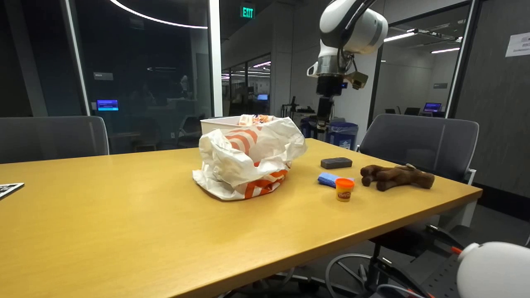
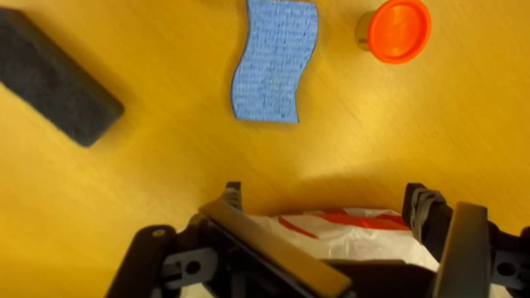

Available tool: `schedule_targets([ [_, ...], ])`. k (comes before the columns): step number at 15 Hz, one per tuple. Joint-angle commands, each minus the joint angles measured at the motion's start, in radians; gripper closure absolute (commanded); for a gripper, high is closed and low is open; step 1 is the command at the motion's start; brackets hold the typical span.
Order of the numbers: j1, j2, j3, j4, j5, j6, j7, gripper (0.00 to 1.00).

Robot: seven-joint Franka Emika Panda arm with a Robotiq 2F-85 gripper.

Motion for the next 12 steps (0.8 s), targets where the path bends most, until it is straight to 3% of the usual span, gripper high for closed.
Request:
schedule_targets([
  [1,0.006,0.021,-0.013,-0.093,0.049,0.085,0.152,0.00],
  [7,-0.007,0.096,-0.018,-0.204,0.175,0.364,0.264,0.00],
  [12,-0.022,0.169,-0.013,-0.235,0.165,0.499,0.322,0.00],
])
